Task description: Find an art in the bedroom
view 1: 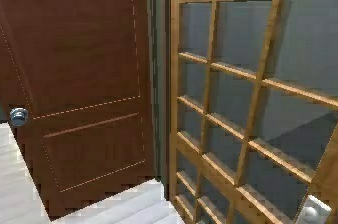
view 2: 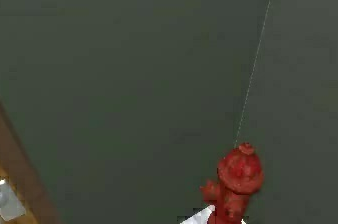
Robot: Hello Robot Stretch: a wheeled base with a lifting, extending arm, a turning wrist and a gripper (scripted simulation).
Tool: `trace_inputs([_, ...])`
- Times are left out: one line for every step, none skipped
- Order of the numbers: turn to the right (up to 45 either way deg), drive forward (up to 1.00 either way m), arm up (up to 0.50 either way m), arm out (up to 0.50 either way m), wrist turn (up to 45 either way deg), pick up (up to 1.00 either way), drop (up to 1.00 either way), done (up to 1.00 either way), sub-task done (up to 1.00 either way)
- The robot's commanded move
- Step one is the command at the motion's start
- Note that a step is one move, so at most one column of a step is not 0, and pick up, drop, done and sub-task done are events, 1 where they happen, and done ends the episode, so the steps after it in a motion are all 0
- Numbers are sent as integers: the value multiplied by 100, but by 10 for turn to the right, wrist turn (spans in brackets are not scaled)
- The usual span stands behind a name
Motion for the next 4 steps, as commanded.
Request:
trace_inputs([-450,0,0,0,0,0,0,0,0])
trace_inputs([-60,0,0,0,0,0,0,0,0])
trace_inputs([0,100,0,0,0,0,0,0,0])
trace_inputs([-60,0,0,0,0,0,0,0,0])
